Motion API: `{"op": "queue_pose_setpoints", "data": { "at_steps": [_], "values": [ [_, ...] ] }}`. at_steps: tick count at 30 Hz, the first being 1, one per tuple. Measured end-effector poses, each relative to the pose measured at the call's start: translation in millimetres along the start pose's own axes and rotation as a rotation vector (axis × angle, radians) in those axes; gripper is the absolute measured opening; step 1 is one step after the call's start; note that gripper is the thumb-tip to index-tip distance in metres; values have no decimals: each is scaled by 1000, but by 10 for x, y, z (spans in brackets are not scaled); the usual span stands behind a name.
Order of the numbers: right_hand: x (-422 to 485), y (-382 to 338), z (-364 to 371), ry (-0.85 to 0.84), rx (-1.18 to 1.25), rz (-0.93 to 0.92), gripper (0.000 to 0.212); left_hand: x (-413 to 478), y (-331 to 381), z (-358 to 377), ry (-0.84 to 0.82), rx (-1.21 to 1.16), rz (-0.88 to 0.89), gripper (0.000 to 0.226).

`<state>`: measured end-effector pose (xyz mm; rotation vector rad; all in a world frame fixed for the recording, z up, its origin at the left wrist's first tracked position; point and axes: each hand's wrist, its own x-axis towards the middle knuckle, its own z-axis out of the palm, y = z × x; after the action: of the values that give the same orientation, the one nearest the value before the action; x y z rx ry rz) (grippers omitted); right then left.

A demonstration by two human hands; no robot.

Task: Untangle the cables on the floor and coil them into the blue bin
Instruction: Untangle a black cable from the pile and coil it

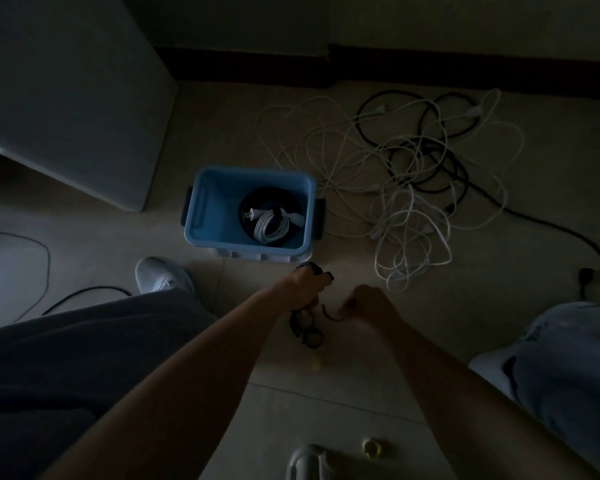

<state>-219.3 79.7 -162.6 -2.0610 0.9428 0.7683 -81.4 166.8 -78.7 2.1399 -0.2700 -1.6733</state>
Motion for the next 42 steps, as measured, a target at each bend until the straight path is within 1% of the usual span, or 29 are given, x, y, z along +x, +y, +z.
{"op": "queue_pose_setpoints", "data": {
  "at_steps": [3, 6, 10, 12, 15, 17, 18, 20, 22, 24, 26, 28, 31, 34, 36, 39, 42],
  "values": [
    [-95, -10, -283, 61, 25, -35, 12, -166, 130, -45, -37, 40, 44, 28],
    [-319, -38, -642, 164, 260, -102, 32, -434, 339, -88, -48, 2, 83, 31],
    [-624, -126, -1101, 213, 422, -140, 31, -819, 638, -160, -23, -58, 141, 38],
    [-783, -222, -1353, 270, 434, -189, 25, -1016, 811, -209, 16, -98, 187, 42],
    [-1029, -390, -1766, 337, 394, -255, 19, -1358, 1085, -306, 75, -261, 278, 38],
    [-1222, -501, -2052, 414, 429, -298, 19, -1555, 1276, -391, 93, -319, 351, 45],
    [-1349, -567, -2196, 462, 438, -313, 21, -1653, 1367, -437, 96, -348, 386, 46],
    [-1588, -685, -2470, 515, 462, -352, 25, -1880, 1542, -511, 83, -425, 442, 40],
    [-1816, -804, -2731, 563, 461, -419, 22, -2114, 1700, -568, 65, -496, 505, 37],
    [-2035, -917, -2961, 608, 450, -465, 24, -2306, 1829, -621, 38, -556, 570, 42],
    [-2241, -1017, -3118, 578, 468, -512, 20, -2464, 1921, -665, -2, -617, 611, 39],
    [-2432, -1098, -3216, 532, 490, -582, 11, -2615, 1998, -686, -59, -676, 619, 36],
    [-2601, -1171, -3278, 477, 546, -620, 5, -2756, 2068, -682, -125, -693, 651, 37],
    [-2641, -1205, -3254, 478, 575, -602, 10, -2771, 2074, -674, -134, -672, 665, 40],
    [-2612, -1219, -3216, 499, 572, -569, 11, -2729, 2054, -662, -138, -658, 658, 46],
    [-2539, -1271, -3184, 547, 473, -490, 9, -2655, 2025, -655, -121, -654, 659, 54],
    [-2468, -1328, -3194, 522, 424, -480, 12, -2589, 2028, -668, -75, -598, 663, 60]
  ]
}}
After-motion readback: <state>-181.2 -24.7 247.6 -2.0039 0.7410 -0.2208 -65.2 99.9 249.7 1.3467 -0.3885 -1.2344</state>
